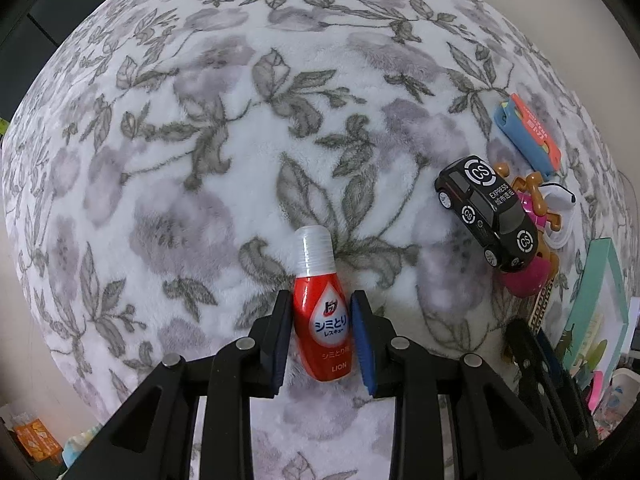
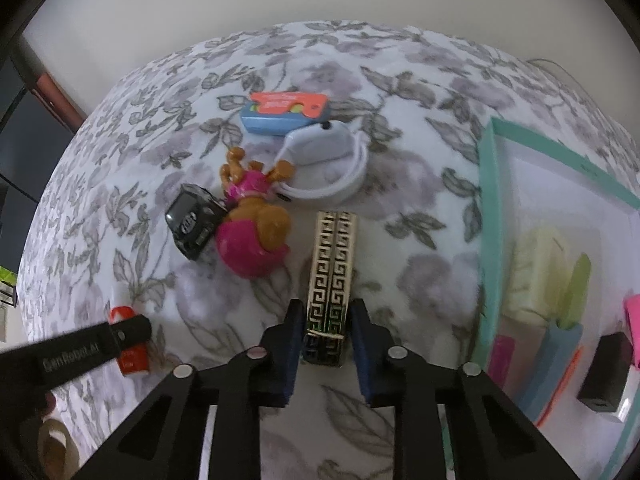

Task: Organize rigid objects
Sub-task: 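Grasp the gold patterned box with right tool while left tool grasps red bottle, then lift the gold box and red bottle and carry over the tray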

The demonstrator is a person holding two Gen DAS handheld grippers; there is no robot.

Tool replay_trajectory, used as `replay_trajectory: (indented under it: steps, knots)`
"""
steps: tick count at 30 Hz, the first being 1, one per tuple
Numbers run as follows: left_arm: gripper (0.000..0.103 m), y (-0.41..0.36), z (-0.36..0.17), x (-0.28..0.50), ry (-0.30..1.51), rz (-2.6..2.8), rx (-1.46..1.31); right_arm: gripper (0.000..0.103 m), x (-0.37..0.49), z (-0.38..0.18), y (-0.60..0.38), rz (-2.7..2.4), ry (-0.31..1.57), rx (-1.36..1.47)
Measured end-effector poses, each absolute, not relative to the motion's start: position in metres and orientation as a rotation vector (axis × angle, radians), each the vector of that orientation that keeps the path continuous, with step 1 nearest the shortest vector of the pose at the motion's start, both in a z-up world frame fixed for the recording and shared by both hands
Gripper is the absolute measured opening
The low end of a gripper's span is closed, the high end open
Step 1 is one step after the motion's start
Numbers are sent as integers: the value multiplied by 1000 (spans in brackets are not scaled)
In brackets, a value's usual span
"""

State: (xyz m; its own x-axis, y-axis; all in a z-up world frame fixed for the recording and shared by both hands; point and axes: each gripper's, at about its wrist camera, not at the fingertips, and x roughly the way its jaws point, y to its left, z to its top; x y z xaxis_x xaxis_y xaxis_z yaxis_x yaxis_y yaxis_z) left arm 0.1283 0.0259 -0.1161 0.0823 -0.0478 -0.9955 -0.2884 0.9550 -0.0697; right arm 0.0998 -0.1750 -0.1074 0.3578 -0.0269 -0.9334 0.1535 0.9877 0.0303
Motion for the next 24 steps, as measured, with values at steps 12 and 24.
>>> replay_trajectory:
  steps: [12,24]
  knots:
    - [31,8,-115,129,1462,200,-174,24,106,-111,-161,-138,1196,8]
    - [28,-25,-108,129,1418,224,-52,22,96,-109,-159,-148,1200,26]
